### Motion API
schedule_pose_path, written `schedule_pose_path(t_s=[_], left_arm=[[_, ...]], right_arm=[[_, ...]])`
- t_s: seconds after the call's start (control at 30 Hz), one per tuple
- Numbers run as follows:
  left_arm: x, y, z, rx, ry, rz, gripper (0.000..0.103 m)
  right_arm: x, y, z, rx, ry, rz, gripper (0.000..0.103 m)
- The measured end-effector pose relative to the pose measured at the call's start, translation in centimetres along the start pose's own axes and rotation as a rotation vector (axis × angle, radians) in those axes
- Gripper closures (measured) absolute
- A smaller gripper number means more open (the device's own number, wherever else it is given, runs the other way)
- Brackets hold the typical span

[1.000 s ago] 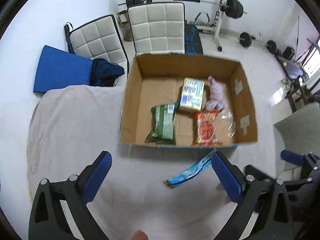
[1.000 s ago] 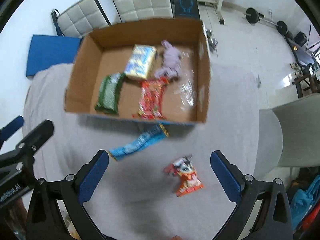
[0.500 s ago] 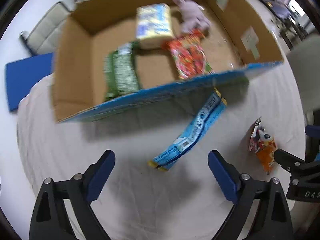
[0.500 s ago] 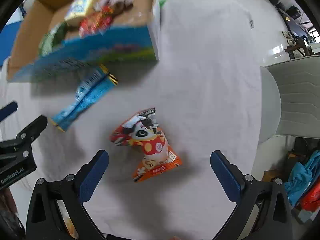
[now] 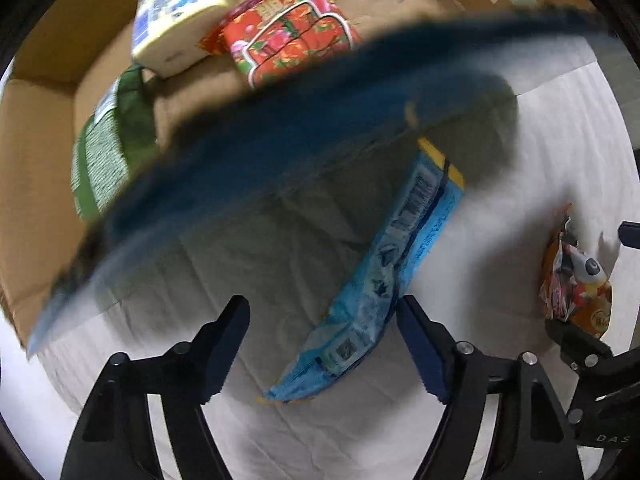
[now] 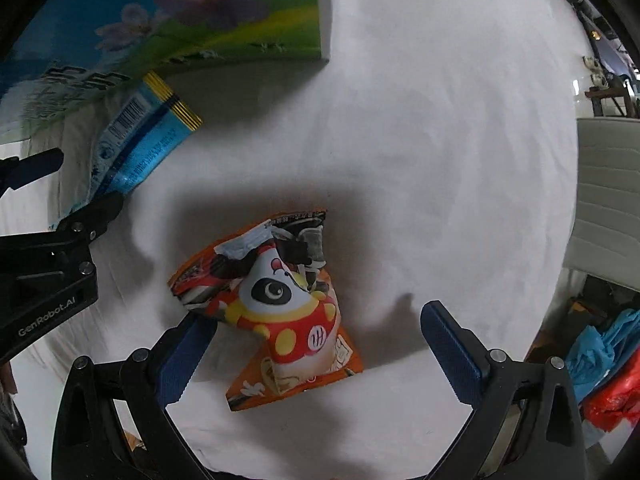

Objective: Organize soft objects
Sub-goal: 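Grasp the blue milk pouch with left tool while right tool grasps the orange panda bag, then carry milk pouch and panda bag into the box and release both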

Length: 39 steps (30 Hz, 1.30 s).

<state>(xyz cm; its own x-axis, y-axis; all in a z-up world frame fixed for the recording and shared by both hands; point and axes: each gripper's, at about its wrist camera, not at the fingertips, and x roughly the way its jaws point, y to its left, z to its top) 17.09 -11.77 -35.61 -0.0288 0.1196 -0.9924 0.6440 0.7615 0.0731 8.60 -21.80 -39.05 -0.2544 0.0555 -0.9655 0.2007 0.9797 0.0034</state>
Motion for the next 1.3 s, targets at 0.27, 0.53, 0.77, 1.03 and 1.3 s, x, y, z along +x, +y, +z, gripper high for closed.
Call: schedule_pose_path(t_s=[0.27,0.53,0.77,1.03,1.3], left_arm=[[0.1,-1.0,0.5,0.021,0.026,-0.063,0.056],[0.4,-2.5,-0.4,0.042,0.052,-0.037,0.073],[0.2,-0.5,-2.9,-0.121,0.06,-0.124,0.078],[-1.3,1.6,-6.9,-0.339,0.036,-0.267,0.082],[-1.5,2.2,-10.6,-0.432,0.009,-0.349,0.089]], right_arm=[[1.1,-0.9,1.0,0.008,0.024,0.038,0.0],[1.3,-2.1,-0.1,0.014,0.024,0.061,0.0],[1.1,-2.7,-0.9,0.049,-0.015,0.066,0.061],[-0.4,-2.8,-3.1,0.095,-0.062,0.137,0.068],[-3.4,-3.4,-4.7,0.088,-0.106,0.209,0.068]])
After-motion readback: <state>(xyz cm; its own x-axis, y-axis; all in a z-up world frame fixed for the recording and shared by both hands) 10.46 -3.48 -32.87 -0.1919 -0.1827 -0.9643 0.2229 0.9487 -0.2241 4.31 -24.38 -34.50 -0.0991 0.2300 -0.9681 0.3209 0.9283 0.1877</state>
